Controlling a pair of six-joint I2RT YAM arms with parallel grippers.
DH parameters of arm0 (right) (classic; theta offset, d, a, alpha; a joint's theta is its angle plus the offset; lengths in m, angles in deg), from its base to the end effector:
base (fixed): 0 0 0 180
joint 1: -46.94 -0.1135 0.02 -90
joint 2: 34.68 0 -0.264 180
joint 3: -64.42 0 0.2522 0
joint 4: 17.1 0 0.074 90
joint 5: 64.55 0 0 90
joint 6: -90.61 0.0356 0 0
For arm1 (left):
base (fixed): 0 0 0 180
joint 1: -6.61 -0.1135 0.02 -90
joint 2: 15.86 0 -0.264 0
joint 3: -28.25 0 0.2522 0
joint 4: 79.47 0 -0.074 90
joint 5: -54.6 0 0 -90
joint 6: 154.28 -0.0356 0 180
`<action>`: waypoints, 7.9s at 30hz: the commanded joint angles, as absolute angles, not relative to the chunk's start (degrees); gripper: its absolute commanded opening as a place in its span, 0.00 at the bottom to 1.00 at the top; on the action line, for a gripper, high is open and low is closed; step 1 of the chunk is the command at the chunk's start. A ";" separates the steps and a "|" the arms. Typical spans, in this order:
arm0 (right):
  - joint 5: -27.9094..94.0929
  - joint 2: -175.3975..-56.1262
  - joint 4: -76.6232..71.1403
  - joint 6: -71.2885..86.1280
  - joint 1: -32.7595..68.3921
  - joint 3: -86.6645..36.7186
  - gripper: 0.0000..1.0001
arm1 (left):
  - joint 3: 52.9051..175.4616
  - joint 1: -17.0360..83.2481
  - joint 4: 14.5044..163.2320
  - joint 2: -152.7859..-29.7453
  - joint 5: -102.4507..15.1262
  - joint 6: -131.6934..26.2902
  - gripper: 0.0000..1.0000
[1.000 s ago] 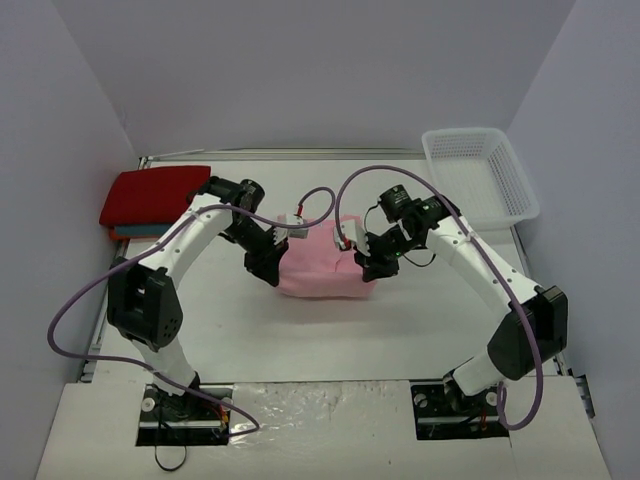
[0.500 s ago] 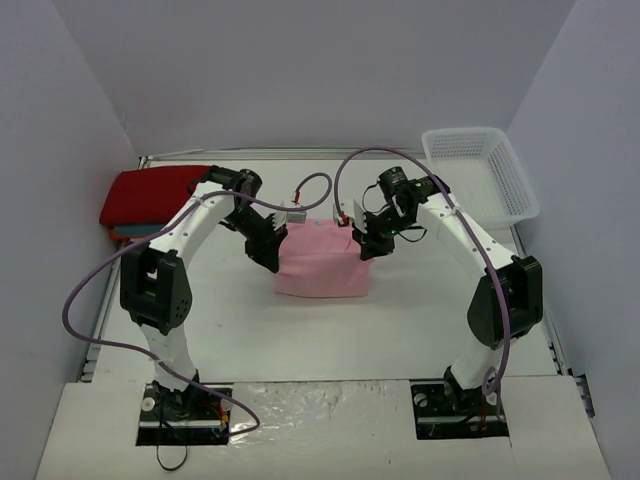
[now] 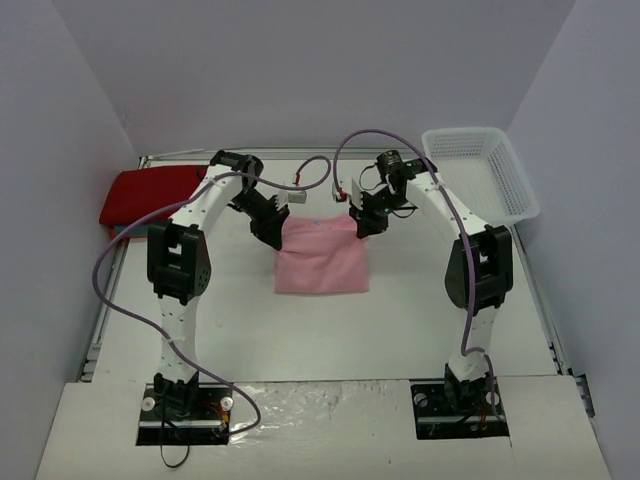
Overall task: Fold and stack the t-shirts
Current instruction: Fold the long partially folded tshirt into a neat square, then put the neatly folded tshirt into the corner of the board with the left arm
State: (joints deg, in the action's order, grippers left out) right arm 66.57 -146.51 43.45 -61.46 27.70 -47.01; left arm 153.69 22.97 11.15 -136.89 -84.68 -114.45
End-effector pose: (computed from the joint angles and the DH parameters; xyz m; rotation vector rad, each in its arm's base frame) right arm 0.3882 0.1603 0.2687 -1.7086 1.6382 0.5998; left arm 0.3916 -0.1431 0.2623 1.4673 2.1415 -1.1059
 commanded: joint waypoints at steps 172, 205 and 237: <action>26.33 -157.03 32.78 -33.23 -5.53 -57.97 0.00 | 108.46 15.48 72.96 -126.16 -96.66 -34.23 0.94; 28.00 -159.22 36.21 -33.58 -6.05 -61.84 0.00 | 112.24 19.17 76.22 -132.05 -96.14 -30.35 0.86; 27.65 -160.10 37.80 -34.38 -8.34 -62.63 0.00 | 115.41 16.54 78.23 -139.26 -96.48 -18.33 0.68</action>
State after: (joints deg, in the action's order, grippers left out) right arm 28.22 -160.19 35.95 -33.57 -7.49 -61.32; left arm 117.78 17.09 74.12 -138.77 -101.73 -22.85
